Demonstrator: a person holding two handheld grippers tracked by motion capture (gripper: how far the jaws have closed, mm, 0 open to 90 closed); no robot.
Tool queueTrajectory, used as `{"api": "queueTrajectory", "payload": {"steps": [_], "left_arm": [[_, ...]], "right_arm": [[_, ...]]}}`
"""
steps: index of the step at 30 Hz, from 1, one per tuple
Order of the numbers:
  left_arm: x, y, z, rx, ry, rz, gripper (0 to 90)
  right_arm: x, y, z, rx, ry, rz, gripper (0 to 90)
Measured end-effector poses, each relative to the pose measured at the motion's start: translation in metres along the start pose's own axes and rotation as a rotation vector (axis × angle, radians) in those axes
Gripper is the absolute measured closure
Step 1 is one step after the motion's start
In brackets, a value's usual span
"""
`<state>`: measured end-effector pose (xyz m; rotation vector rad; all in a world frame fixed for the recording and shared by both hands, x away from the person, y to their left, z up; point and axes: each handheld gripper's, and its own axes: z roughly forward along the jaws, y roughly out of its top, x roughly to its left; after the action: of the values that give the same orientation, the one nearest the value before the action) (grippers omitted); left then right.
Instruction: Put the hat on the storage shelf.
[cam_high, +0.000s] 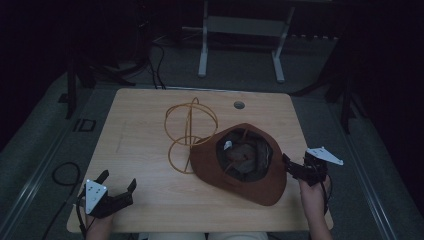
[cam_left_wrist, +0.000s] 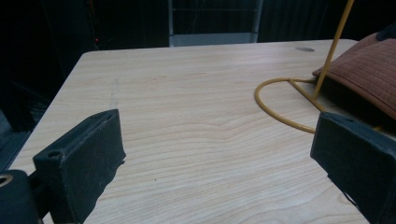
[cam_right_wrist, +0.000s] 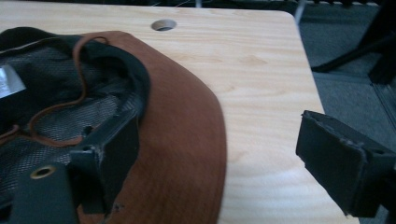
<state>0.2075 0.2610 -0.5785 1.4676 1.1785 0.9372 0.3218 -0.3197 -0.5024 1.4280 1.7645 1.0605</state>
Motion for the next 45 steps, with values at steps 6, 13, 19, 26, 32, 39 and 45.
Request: {"api": "queueTrajectory", "payload": {"steps": [6,13,19,26,32,39,45], "left_arm": [[-0.002,0.000,0.001,0.001,-0.010,0.016,3.2],[-0.003,0.000,0.001,0.008,-0.016,0.022,3.2],[-0.002,0.000,0.001,0.008,-0.019,0.023,3.2],[-0.003,0.000,0.001,0.005,-0.002,0.036,3.2],[-0.001,0.001,0.000,0.001,-0.009,0.021,3.2],[-0.002,0.000,0.001,0.004,-0.012,0.026,3.2],[-0.002,0.000,0.001,0.009,-0.013,0.026,3.2]], "right_arm": [[0.010,0.018,0.006,-0.005,0.052,-0.028,13.2],[0.025,0.030,0.021,0.005,0.086,-0.063,13.2],[0.038,0.036,0.041,0.021,0.113,-0.094,14.4],[0.049,0.038,0.067,0.088,0.102,-0.122,15.0],[0.053,0.029,0.085,0.149,0.068,-0.155,20.9],[0.056,0.017,0.103,0.227,0.047,-0.151,20.6],[0.063,0.010,0.110,0.250,0.016,-0.165,27.0]]}}
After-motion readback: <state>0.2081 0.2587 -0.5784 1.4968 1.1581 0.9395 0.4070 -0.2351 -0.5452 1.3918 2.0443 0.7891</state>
